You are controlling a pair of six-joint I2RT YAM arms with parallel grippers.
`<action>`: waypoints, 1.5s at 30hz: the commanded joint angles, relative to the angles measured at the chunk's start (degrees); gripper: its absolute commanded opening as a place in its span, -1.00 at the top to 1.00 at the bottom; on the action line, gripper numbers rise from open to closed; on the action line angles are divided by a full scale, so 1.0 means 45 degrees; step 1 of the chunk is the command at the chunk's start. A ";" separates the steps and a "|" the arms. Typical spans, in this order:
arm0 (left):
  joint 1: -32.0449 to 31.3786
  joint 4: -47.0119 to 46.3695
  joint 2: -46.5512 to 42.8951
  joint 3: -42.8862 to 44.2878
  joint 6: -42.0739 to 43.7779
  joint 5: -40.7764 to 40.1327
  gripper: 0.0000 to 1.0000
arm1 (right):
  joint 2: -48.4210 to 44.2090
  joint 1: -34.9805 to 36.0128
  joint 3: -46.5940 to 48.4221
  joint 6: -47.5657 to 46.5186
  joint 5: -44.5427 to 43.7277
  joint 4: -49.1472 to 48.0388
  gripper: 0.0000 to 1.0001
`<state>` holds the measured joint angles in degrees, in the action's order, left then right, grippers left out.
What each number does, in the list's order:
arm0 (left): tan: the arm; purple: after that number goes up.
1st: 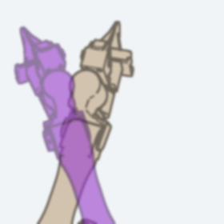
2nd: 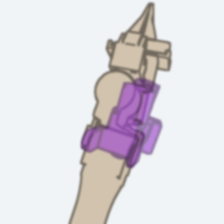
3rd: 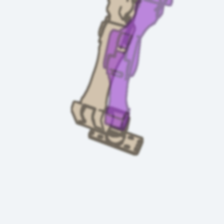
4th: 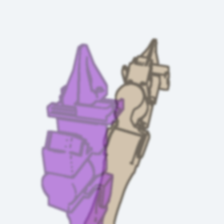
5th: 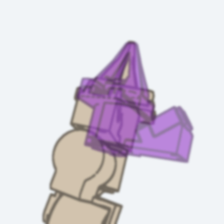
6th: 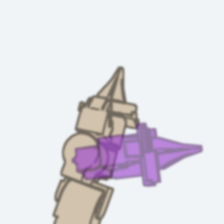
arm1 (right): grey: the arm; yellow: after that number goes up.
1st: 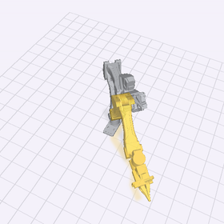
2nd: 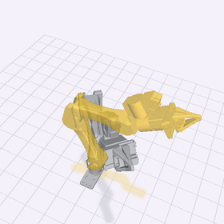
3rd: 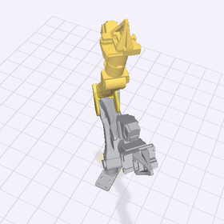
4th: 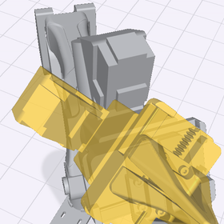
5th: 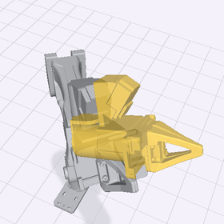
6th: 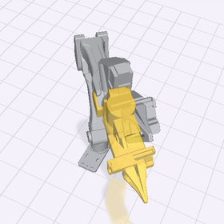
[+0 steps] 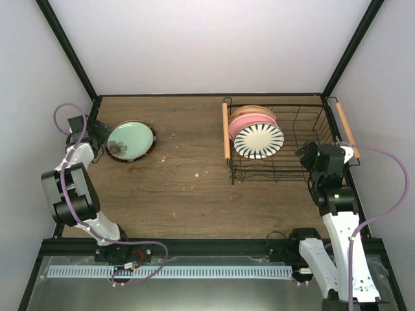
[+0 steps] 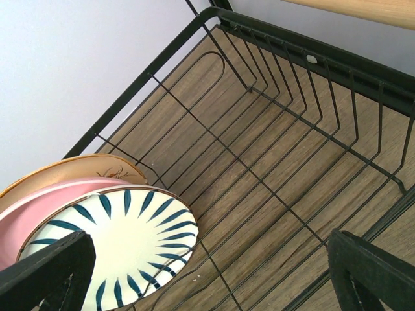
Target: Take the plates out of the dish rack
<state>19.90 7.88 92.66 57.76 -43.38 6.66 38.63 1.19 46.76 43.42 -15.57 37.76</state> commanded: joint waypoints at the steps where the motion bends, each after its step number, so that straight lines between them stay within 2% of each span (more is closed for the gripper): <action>1: 0.0050 0.1437 0.0359 0.0938 0.0690 -0.2030 -1.00 | -0.0148 -0.0050 0.0125 0.0131 -0.0113 0.0122 -1.00; 4: -0.0275 0.1359 0.0282 0.1610 0.1179 -0.1894 -1.00 | -0.0183 -0.0050 0.0171 0.0092 -0.0219 0.0209 -1.00; 8: -0.2302 -0.1178 0.0175 0.2744 0.3361 0.0984 -0.91 | -0.0189 -0.0050 0.0192 0.0097 -0.0236 0.0196 -1.00; 10: -0.4010 -0.1979 0.0509 0.4067 0.5714 0.2978 -0.88 | -0.0122 -0.0050 0.0186 0.0083 -0.0168 0.0122 -1.00; 12: -0.5993 -0.1384 0.0971 0.5730 0.8141 0.4560 -0.87 | -0.0054 -0.0050 0.0223 0.0059 -0.0131 0.0042 -0.99; 14: -0.7824 -0.0341 0.1404 0.7106 1.0549 0.5382 -0.84 | -0.0014 -0.0050 0.0252 0.0003 -0.0160 -0.0025 -1.00; 17: -0.9989 0.0411 0.1897 0.8016 1.3328 0.5082 -0.72 | -0.0083 -0.0050 0.0300 -0.0056 -0.0265 0.0007 -1.00; 22: -1.2097 0.1181 0.2771 0.8737 1.5823 0.4257 -0.40 | -0.0505 -0.0050 0.0343 -0.0088 -0.0637 0.0334 -1.00; 27: -1.3420 0.1746 0.3500 0.9064 1.7848 0.3477 -0.19 | -0.0843 -0.0049 0.0303 -0.0117 -0.0863 0.0610 -1.00; 30: -1.3902 0.2218 0.4206 0.9758 1.8416 0.3087 -0.06 | -0.0837 -0.0050 0.0292 -0.0154 -0.0865 0.0560 -1.00; 34: -1.4185 0.3245 0.5322 1.1222 1.8472 0.2834 0.06 | -0.0737 -0.0050 0.0292 -0.0194 -0.0783 0.0439 -1.00; 38: -1.4337 0.3418 0.5913 1.1847 1.8384 0.2642 0.13 | -0.0823 -0.0041 0.0214 -0.0195 -0.0839 0.0437 -1.00; 45: -1.4440 0.3701 0.6635 1.2520 1.8091 0.2308 0.14 | -0.0921 -0.0050 0.0199 -0.0209 -0.1001 0.0544 -1.00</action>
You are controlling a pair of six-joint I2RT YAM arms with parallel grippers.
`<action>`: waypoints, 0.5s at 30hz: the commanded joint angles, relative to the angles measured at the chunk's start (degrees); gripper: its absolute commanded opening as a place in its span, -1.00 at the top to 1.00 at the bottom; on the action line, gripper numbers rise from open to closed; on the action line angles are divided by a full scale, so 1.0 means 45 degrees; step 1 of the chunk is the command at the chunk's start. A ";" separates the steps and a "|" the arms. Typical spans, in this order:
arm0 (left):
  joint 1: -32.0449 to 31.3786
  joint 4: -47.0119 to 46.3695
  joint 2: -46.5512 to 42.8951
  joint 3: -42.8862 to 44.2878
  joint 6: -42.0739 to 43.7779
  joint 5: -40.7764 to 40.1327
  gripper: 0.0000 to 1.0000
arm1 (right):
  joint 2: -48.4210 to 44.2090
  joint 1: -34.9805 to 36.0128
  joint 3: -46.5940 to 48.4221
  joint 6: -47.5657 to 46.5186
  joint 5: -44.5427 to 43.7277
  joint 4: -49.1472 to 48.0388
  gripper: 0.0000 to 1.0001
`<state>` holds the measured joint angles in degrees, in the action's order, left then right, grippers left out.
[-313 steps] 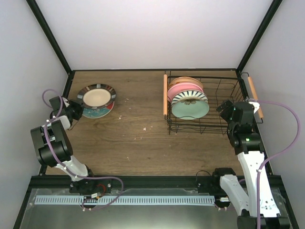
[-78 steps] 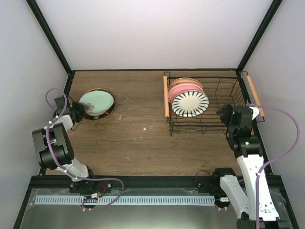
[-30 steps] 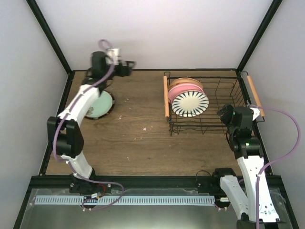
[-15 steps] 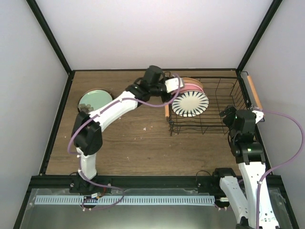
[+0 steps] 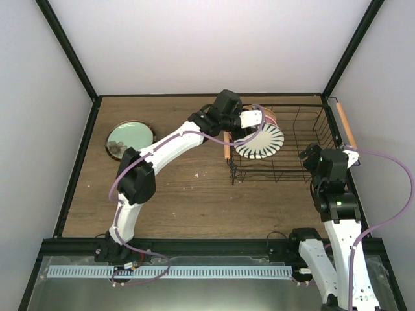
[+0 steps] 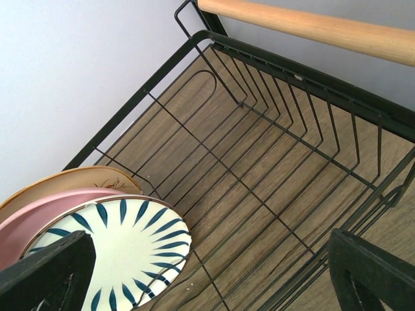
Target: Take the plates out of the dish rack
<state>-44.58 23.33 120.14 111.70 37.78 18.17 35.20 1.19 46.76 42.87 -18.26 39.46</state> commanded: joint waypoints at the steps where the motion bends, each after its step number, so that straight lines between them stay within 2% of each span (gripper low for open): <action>1: -0.0108 0.0235 0.0630 0.0598 0.0002 -0.0309 0.14 | -0.0180 -0.0052 0.0183 -0.0088 -0.0403 0.0175 -1.00; 15: -0.0246 0.0132 0.1634 0.1369 -0.0207 -0.0894 0.14 | -0.0357 -0.0049 0.0165 -0.0067 -0.0560 0.0332 -1.00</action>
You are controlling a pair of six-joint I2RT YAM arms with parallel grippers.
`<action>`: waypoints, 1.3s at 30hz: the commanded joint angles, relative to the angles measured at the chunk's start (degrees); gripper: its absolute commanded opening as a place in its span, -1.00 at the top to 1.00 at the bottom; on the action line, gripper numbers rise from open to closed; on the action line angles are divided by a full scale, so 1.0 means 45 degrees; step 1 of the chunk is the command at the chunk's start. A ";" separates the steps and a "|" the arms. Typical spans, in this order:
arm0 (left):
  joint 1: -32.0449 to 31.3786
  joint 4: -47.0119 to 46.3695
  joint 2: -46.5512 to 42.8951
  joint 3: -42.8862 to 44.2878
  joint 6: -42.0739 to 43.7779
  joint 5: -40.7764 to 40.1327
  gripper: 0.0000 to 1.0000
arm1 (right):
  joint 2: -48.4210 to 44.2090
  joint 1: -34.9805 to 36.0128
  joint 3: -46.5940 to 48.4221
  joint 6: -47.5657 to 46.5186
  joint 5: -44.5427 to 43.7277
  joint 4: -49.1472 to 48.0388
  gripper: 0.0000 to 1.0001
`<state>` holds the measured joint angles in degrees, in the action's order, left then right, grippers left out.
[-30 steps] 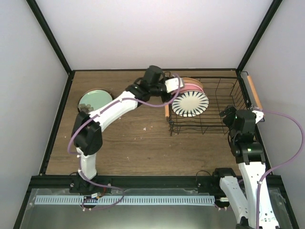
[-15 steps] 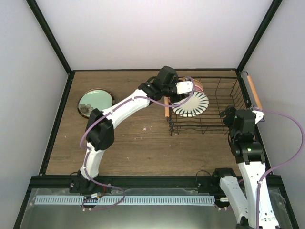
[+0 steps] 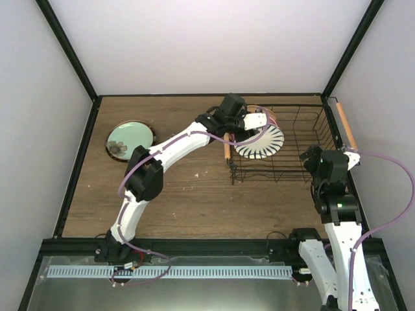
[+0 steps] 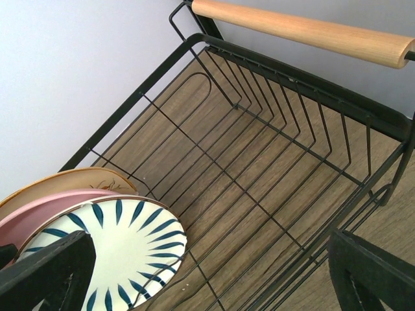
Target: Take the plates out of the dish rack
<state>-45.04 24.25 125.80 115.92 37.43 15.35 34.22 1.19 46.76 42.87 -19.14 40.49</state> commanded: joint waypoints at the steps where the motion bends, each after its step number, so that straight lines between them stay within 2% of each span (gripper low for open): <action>1: -0.0153 -0.0117 0.0425 0.0432 -0.0116 -0.0341 0.14 | -0.0125 -0.0050 0.0159 -0.0073 -0.0373 0.0104 -0.99; 10: -0.0287 -0.0312 0.0935 0.0605 -0.0075 -0.0949 0.22 | -0.0196 -0.0050 0.0241 -0.0079 -0.0429 0.0209 -1.00; 13: -0.0367 -0.0492 0.1007 0.0589 -0.0103 -0.1202 0.40 | -0.0221 -0.0050 0.0243 -0.0059 -0.0449 0.0273 -0.99; 17: -0.0461 -0.0754 0.0983 0.0632 -0.0167 -0.1500 0.78 | -0.0259 -0.0050 0.0282 -0.0035 -0.0488 0.0346 -1.00; 19: -0.0521 -0.0829 0.0909 0.0661 -0.0183 -0.1685 0.91 | -0.0294 -0.0050 0.0292 -0.0035 -0.0506 0.0386 -1.00; 33: -0.1039 -0.1613 -0.0796 0.0580 0.0840 -0.3472 0.92 | -0.0299 -0.0050 0.0045 0.0004 -0.0266 0.0202 -1.00; 39: -0.1160 -0.2600 -0.1684 -0.0482 0.1772 -0.4085 0.92 | -0.0385 -0.0050 -0.0063 0.0019 -0.0230 0.0211 -1.00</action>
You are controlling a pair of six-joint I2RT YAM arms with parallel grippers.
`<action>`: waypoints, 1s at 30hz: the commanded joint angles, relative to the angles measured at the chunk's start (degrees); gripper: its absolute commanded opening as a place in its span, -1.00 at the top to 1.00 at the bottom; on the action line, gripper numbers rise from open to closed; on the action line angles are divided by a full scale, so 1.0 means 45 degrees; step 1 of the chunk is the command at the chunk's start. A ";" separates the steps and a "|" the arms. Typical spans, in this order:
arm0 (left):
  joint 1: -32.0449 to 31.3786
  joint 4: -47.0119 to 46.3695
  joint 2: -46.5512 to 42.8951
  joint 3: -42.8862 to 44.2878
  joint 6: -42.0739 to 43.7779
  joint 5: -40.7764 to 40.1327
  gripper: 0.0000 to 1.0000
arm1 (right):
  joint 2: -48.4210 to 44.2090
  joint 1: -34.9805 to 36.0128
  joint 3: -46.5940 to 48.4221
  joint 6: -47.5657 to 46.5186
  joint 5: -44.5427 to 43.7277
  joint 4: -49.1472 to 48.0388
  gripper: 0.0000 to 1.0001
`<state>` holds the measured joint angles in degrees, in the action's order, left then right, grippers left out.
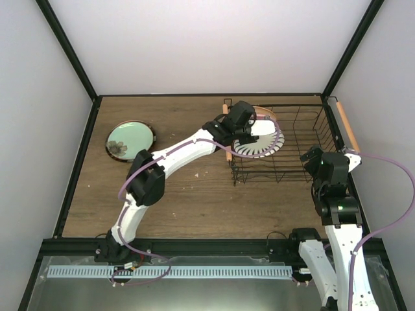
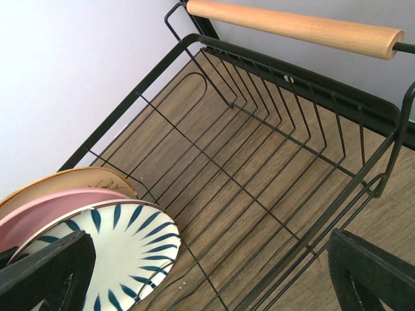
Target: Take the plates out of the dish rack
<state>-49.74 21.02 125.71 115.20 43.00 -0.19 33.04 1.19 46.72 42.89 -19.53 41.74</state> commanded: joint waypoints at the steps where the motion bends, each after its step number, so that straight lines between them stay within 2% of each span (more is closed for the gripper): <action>1: -0.0148 -0.2156 -0.1825 -0.0548 0.0667 -0.0758 0.92 | -0.0148 -0.0050 -0.0065 0.0033 -0.0146 -0.0057 -1.00; 5: -0.0302 -0.3027 -0.2381 -0.1188 0.1012 -0.1129 0.92 | -0.0193 -0.0040 -0.0154 0.0072 -0.0141 -0.0038 -1.00; 12: -0.0500 -0.3612 -0.3058 -0.1239 0.0972 -0.1148 0.92 | -0.0140 -0.0050 -0.0244 0.0153 0.0034 -0.0161 -1.00; 21: -0.0514 -0.5569 -0.4185 -0.0488 0.0171 -0.1209 0.92 | -0.0153 -0.0050 -0.0408 0.0321 0.0227 -0.0215 -1.00; 26: -0.0190 -0.7019 -0.5321 -0.0318 -0.0244 -0.1556 0.92 | -0.0156 -0.0050 -0.0705 0.0370 0.0406 -0.0335 -1.00; 30: 0.0822 -0.7972 -0.6382 -0.0416 -0.1490 -0.2374 0.92 | 0.0013 -0.0050 -0.0838 0.0322 0.0586 -0.0602 -1.00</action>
<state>-50.52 2.04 105.45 108.84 42.35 -5.98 32.73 1.19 43.55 43.64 -17.56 40.64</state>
